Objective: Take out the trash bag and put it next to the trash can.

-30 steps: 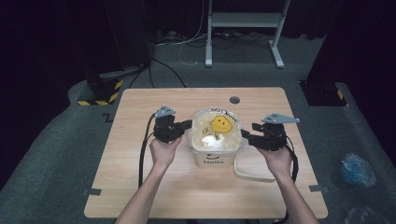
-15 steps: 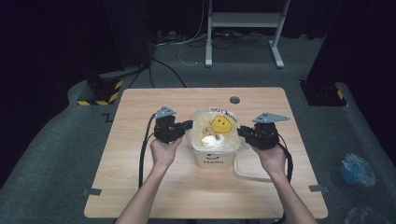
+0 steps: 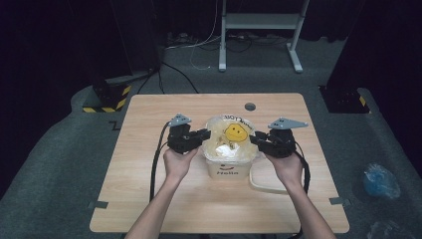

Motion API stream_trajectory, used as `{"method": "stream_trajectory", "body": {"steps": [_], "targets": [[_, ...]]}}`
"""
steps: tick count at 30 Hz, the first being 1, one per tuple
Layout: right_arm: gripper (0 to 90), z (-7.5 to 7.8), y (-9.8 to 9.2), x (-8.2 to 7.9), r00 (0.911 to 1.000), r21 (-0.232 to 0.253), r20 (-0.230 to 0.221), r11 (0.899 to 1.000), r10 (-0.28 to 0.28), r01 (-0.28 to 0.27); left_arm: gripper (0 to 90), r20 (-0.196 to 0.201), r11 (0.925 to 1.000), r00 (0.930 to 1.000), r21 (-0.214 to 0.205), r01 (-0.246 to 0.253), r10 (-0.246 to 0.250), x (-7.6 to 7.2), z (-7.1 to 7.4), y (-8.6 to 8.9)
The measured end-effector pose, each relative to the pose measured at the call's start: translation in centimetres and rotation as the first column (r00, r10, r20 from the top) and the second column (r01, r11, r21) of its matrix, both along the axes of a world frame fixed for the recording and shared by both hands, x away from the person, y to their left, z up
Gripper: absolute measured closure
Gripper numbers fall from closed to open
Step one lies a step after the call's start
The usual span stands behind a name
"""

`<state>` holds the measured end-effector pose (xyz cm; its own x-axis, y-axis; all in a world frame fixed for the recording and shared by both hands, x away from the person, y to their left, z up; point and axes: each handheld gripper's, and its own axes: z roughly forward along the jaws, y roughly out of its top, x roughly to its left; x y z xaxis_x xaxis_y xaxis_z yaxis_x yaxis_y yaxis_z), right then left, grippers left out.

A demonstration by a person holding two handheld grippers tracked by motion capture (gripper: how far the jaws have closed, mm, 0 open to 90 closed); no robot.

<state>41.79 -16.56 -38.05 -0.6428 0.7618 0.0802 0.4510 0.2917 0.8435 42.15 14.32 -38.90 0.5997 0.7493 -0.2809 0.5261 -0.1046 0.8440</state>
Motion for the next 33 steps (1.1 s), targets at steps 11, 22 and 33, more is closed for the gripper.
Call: {"method": "stream_trajectory", "body": {"steps": [11,22,33], "targets": [[58.6,0.6,0.9,0.4,0.9997,0.008,-0.023,1.0,-0.002,0.003,64.8,-0.014,0.9999,0.9998,-0.003,0.013,-0.013,0.1,-0.1,-0.8],[57.6,0.9,1.2,0.3,0.9992,0.003,-0.039,1.0,-0.001,0.001,56.9,-0.011,0.9992,0.9996,0.028,0.026,-0.026,0.0,-0.1,-1.6],[89.8,-0.2,1.9,1.4,0.9961,-0.058,-0.087,0.998,0.017,-0.022,48.5,-0.008,0.9984,0.9991,0.039,0.041,-0.041,0.0,-0.2,-1.9]]}}
